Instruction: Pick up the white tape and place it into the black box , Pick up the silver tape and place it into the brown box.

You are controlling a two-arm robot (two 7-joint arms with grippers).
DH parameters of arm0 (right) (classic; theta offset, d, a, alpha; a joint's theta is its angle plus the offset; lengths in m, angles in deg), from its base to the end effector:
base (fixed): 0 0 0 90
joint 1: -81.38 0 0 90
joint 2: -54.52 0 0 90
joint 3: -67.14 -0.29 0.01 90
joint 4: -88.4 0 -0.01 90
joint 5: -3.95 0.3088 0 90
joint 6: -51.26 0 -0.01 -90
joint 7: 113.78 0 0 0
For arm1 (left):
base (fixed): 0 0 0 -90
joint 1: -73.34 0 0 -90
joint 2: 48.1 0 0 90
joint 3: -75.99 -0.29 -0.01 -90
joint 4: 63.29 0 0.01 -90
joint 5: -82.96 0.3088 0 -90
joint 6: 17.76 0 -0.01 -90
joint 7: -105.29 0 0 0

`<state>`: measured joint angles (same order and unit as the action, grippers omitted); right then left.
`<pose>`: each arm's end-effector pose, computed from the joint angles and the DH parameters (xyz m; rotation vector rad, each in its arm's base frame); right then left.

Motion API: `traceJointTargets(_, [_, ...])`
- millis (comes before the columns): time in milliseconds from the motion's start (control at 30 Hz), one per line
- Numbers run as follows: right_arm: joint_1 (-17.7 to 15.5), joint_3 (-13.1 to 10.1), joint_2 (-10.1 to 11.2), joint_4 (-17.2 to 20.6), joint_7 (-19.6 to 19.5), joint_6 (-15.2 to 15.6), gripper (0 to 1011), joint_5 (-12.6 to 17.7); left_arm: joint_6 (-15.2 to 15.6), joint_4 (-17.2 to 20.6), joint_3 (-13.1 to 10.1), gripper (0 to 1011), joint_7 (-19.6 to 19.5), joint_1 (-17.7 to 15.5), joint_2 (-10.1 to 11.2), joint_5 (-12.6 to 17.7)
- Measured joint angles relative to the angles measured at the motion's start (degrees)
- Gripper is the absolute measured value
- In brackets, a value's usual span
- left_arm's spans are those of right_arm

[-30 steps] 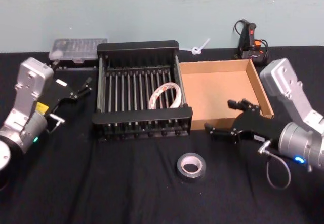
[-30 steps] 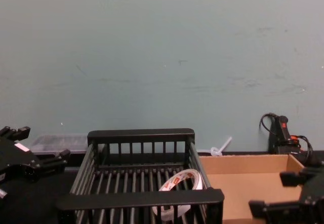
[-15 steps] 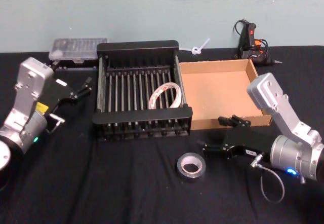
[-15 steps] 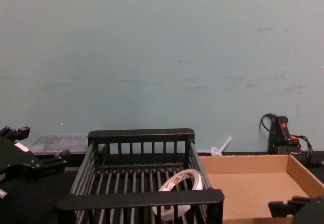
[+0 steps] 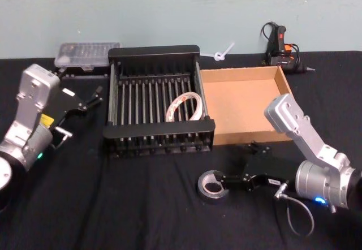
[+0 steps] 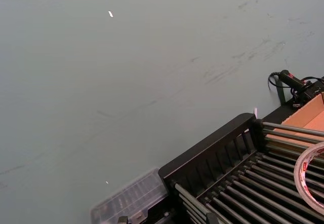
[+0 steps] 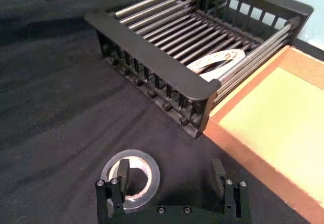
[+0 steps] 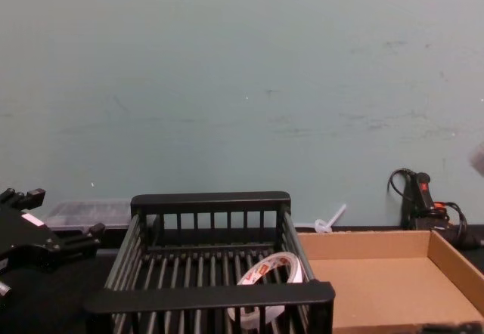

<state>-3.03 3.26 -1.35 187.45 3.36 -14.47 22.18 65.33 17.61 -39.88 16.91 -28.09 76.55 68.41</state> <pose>0.3193 -0.0225 -0.2614 -0.5058 0.1415 -0.6692 0.3581 0.0827 -0.3023 0.3045 -0.2850 1.2478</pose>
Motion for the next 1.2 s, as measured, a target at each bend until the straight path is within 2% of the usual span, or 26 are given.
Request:
traceJointTargets(767, [1.86,2.95,-0.36,-2.87,0.52,0.58,1000,-0.63,0.00,0.00,0.00,1001,0.00,0.00,0.00,0.00])
traceJointTargets(1200, [2.45,3.42,-1.41,-4.42,-0.05,0.90,1002,-1.37,0.00,0.00,0.00,1001,0.00,0.00,0.00,0.00])
